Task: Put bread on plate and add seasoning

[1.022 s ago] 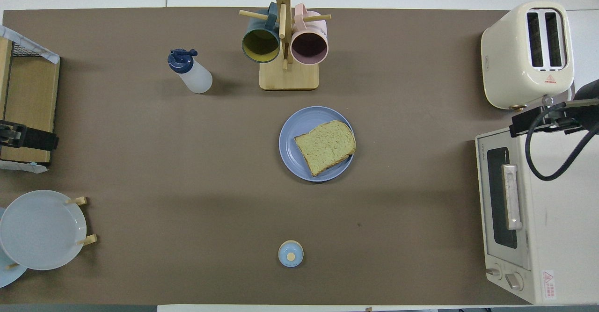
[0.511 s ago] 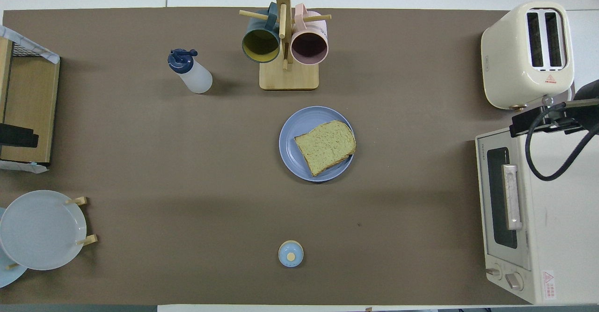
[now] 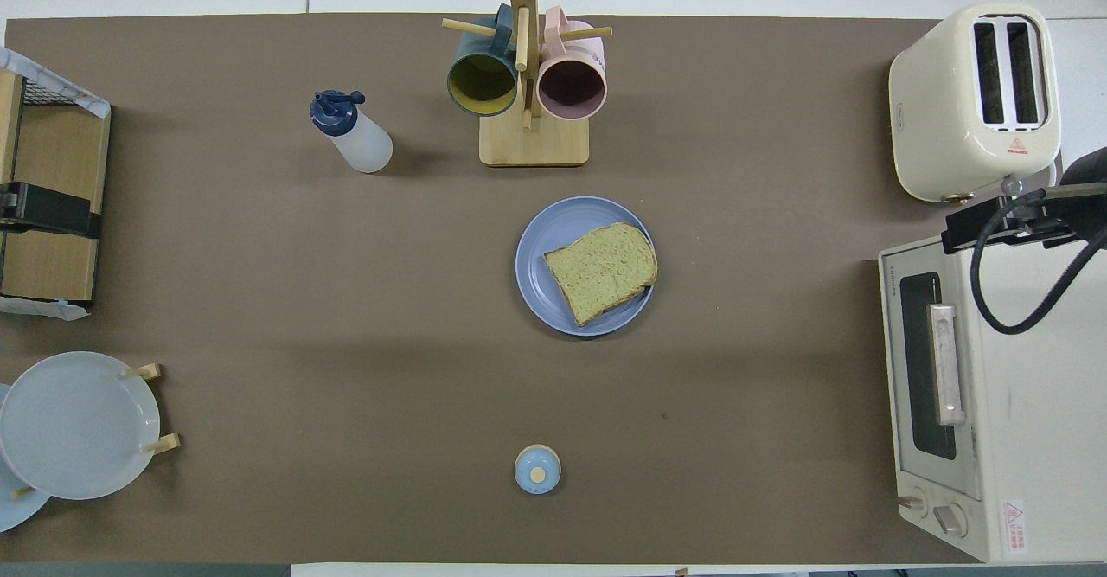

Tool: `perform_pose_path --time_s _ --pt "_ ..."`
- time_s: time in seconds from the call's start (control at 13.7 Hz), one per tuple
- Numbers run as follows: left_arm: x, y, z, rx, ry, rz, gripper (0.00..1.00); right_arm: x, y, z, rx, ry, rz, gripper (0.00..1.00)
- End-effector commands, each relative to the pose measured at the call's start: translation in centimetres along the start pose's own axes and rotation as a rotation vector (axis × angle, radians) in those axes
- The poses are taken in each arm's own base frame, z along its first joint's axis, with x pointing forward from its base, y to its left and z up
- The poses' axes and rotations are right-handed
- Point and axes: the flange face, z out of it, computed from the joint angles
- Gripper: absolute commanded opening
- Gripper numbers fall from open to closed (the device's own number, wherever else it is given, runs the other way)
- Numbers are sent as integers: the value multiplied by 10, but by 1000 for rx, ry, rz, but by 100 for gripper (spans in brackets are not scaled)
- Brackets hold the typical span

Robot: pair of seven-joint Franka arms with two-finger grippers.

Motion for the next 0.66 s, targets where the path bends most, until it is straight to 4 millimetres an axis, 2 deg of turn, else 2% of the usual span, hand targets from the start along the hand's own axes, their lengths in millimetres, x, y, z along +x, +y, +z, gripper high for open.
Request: perform_pose_path --time_s 0.0,0.22,0.58 --pt "-6 4 -2 -11 0 -16 100 -3 5 -3 -1 6 -18 100" --pt "-3 1 -15 -6 -17 -17 100 -3 5 -3 -1 6 -18 100" --pt "-7 2 -10 -1 -36 -16 100 -3 5 -3 -1 6 -18 100"
